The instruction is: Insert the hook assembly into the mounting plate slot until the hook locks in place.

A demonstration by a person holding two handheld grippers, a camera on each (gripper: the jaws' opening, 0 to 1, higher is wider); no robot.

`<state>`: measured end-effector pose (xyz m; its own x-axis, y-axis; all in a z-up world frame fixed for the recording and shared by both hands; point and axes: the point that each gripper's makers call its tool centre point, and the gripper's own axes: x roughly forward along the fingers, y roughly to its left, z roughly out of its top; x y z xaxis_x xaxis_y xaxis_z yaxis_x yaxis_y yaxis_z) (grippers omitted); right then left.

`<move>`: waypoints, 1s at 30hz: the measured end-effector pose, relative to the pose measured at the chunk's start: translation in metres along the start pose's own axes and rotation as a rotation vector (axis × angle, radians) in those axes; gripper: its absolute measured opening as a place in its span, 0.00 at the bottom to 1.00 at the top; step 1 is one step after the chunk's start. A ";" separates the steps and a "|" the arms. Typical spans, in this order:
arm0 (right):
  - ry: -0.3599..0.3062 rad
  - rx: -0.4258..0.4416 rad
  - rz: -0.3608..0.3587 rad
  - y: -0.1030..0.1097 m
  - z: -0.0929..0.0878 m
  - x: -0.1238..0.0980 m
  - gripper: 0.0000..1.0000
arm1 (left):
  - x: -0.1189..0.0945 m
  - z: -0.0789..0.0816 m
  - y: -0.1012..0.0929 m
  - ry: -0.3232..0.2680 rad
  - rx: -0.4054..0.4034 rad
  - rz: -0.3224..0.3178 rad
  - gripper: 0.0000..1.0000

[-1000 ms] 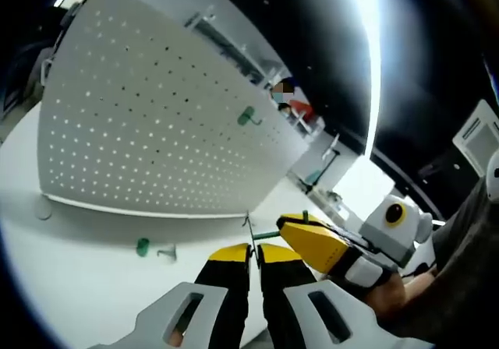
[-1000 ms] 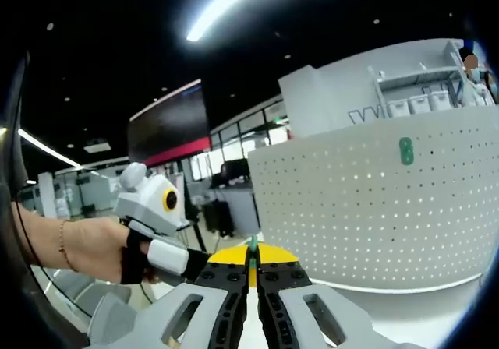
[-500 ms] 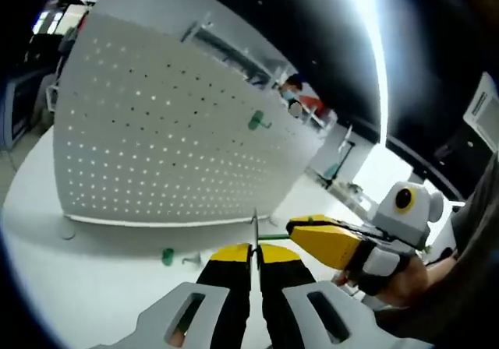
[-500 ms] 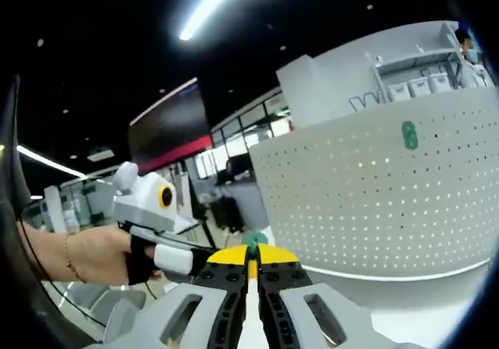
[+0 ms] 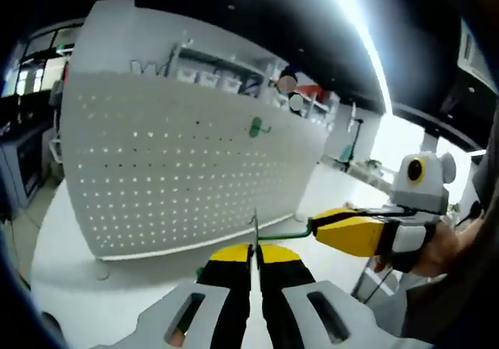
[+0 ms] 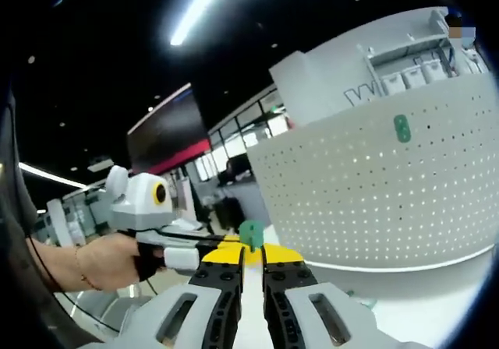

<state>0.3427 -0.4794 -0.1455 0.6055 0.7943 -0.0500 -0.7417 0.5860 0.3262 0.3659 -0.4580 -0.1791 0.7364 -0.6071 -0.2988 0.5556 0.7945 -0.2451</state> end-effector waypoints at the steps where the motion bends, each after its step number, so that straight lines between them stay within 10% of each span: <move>1: 0.000 0.004 0.003 0.001 0.000 0.001 0.06 | 0.000 0.000 -0.001 0.003 0.015 -0.003 0.02; 30: -0.002 0.329 0.017 -0.007 -0.002 0.012 0.02 | 0.001 0.012 -0.016 -0.016 0.265 0.013 0.02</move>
<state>0.3547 -0.4732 -0.1500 0.5950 0.8027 -0.0400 -0.6187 0.4893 0.6147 0.3621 -0.4707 -0.1647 0.7490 -0.5979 -0.2855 0.6261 0.7797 0.0095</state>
